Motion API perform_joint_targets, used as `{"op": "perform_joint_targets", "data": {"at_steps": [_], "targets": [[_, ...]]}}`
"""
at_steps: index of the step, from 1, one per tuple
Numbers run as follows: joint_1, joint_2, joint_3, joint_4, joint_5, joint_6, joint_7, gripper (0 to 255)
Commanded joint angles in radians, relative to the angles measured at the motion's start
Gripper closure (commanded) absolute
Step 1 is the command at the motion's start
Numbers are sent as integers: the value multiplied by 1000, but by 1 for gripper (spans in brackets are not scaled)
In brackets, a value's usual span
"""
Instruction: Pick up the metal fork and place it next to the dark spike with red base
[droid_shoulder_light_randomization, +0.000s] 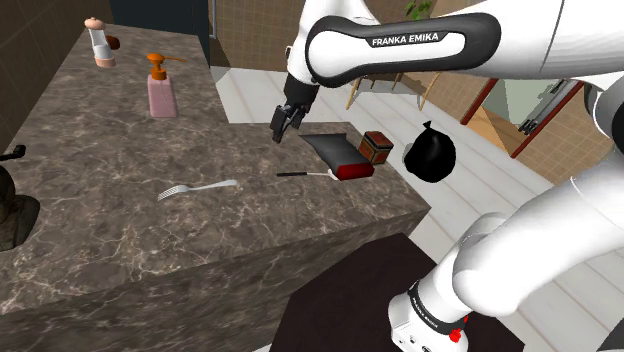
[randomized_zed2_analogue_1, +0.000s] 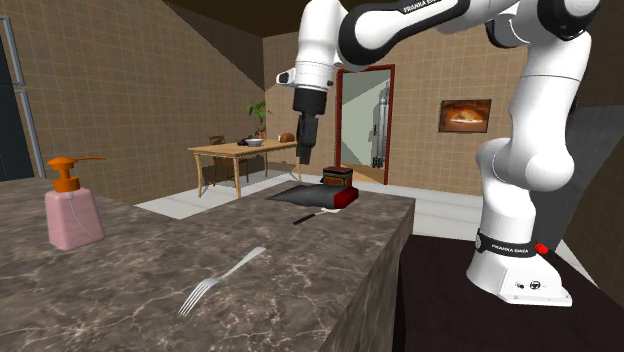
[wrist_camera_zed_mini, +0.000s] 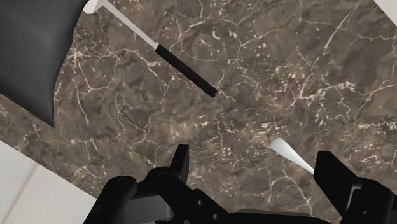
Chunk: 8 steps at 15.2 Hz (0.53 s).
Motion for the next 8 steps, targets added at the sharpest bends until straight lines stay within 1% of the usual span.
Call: {"op": "perform_joint_targets", "data": {"at_steps": [1, 8], "targets": [[13, 61, 16, 28, -12, 34, -14, 0], [64, 277, 69, 155, -77, 119, -44, 0]]}}
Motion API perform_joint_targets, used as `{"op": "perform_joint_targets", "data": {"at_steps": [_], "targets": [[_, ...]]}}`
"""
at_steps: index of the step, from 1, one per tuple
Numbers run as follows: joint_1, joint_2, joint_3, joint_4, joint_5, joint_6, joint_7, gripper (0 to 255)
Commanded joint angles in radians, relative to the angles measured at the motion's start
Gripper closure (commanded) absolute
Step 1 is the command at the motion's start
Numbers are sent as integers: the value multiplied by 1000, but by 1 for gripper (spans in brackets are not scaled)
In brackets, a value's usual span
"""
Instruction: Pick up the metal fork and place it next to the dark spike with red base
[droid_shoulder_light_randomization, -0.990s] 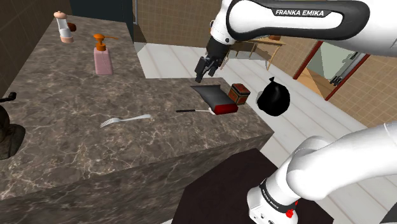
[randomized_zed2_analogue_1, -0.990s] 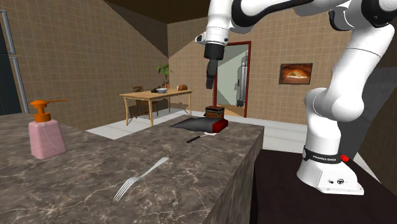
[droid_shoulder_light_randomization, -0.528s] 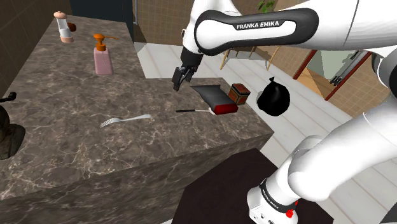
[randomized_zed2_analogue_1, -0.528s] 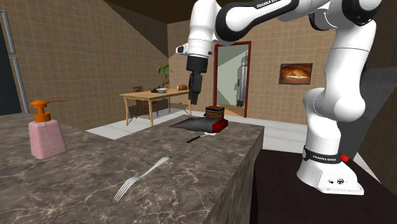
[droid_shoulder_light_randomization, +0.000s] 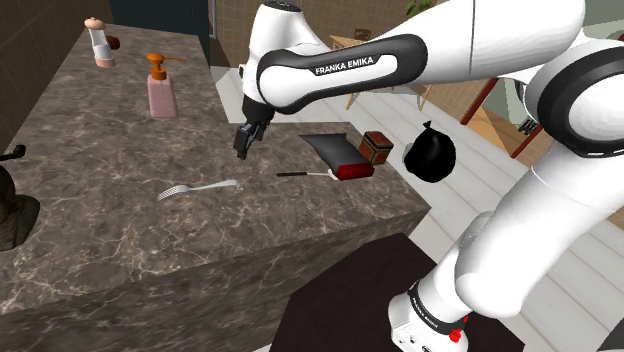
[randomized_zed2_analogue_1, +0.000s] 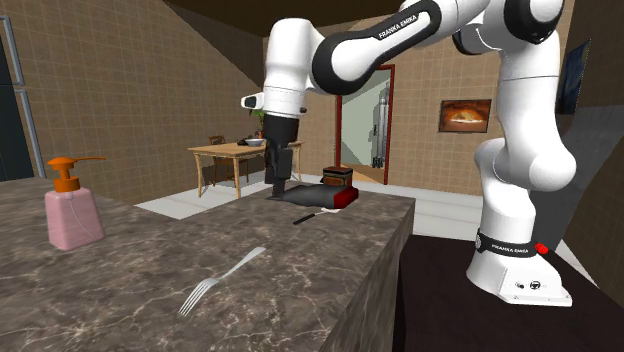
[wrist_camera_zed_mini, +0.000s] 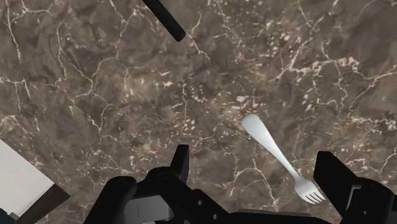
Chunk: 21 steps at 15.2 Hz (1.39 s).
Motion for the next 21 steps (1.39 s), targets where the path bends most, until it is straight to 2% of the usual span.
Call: {"op": "perform_joint_targets", "data": {"at_steps": [1, 13, 21], "targets": [[16, 64, 14, 46, -23, 16, -8, 0], [150, 437, 59, 341, -182, 70, -49, 0], [161, 511, 44, 350, -207, 135, -38, 0]]}}
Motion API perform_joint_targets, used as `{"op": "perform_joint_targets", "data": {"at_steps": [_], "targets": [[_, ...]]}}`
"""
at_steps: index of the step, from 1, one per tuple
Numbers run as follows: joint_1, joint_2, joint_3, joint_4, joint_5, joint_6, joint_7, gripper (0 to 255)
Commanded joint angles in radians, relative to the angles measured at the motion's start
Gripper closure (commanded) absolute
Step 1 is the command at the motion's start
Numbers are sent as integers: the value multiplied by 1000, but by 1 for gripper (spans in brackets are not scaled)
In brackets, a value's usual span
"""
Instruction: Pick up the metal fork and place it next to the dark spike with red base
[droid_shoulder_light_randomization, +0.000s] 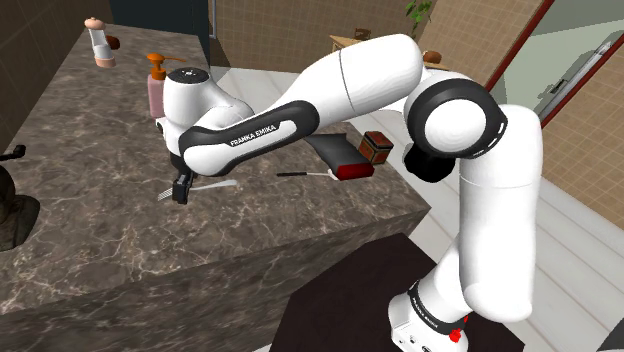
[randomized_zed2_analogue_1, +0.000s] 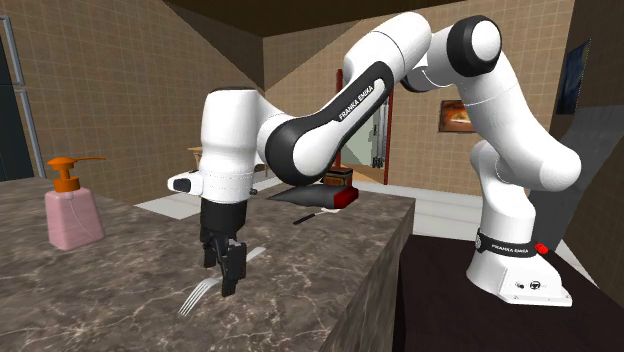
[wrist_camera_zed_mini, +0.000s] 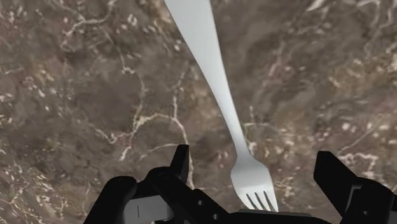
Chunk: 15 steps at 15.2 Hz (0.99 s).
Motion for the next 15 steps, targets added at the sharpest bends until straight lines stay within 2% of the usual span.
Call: {"op": "perform_joint_targets", "data": {"at_steps": [1, 8, 9, 15], "targets": [[2, 12, -3, 2, -4, 10, 3, 0], [2, 12, -3, 2, -4, 10, 3, 0], [2, 12, -3, 2, -4, 10, 3, 255], [3, 12, -2, 3, -4, 9, 3, 255]]}}
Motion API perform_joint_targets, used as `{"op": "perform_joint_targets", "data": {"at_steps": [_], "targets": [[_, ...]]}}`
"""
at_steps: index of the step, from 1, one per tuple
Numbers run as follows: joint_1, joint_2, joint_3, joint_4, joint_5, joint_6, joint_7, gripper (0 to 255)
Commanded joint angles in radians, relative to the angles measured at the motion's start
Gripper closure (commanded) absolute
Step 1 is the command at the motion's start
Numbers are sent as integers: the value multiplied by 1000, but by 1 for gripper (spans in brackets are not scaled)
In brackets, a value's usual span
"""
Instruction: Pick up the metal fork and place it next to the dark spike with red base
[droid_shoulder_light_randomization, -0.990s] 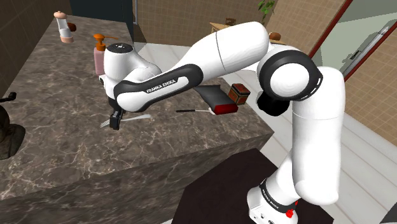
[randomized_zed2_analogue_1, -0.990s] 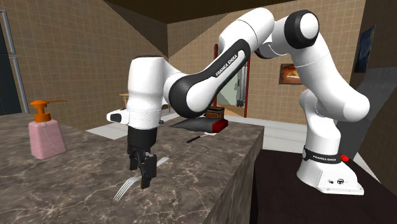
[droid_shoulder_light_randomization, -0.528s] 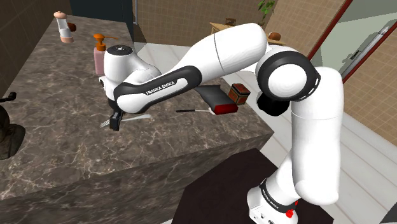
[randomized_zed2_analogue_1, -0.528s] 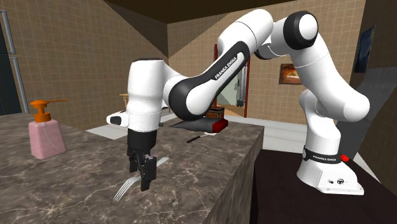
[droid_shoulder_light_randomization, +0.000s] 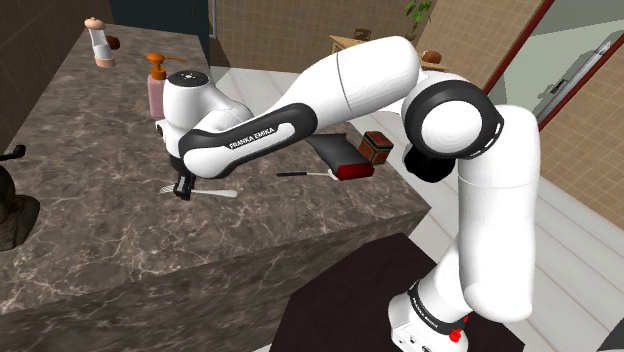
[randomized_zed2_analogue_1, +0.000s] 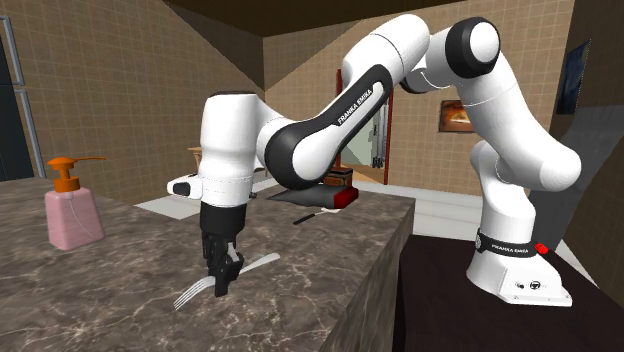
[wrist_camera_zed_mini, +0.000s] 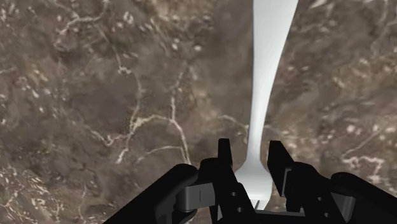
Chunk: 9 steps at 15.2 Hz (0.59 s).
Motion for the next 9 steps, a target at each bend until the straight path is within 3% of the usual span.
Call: {"op": "perform_joint_targets", "data": {"at_steps": [1, 9], "targets": [[0, 0, 0, 0, 0, 0, 0, 255], [-6, -41, 11, 18, 17, -59, -13, 255]]}}
